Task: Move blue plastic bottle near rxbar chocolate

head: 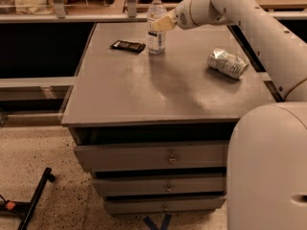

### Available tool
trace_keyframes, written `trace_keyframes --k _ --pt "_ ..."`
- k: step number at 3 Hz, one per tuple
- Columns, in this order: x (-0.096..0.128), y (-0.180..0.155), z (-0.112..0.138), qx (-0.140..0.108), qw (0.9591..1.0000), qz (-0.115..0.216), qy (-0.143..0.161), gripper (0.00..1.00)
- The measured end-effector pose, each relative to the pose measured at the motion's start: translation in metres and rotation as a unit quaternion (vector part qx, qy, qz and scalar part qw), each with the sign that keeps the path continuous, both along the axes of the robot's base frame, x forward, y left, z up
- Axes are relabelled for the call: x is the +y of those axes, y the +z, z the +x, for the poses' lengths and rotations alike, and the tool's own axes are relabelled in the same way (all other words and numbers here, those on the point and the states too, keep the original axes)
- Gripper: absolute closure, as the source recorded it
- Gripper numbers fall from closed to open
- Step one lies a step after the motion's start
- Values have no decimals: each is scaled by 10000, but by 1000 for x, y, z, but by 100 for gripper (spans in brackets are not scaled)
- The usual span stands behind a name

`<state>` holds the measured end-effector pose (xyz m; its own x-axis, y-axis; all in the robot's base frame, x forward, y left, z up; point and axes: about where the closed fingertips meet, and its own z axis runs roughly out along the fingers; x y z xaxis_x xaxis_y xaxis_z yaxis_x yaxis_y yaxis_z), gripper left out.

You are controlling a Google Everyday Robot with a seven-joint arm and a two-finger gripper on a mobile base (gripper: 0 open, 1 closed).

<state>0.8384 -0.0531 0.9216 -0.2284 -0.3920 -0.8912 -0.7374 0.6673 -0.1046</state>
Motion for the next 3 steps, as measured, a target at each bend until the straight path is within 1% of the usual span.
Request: trace_keyframes --k 1,2,3 --pt "3 -2 0 17 10000 1 19 13" --pt "6 -5 1 32 10000 2 37 0" --pt "6 -5 1 33 10000 1 38 0"
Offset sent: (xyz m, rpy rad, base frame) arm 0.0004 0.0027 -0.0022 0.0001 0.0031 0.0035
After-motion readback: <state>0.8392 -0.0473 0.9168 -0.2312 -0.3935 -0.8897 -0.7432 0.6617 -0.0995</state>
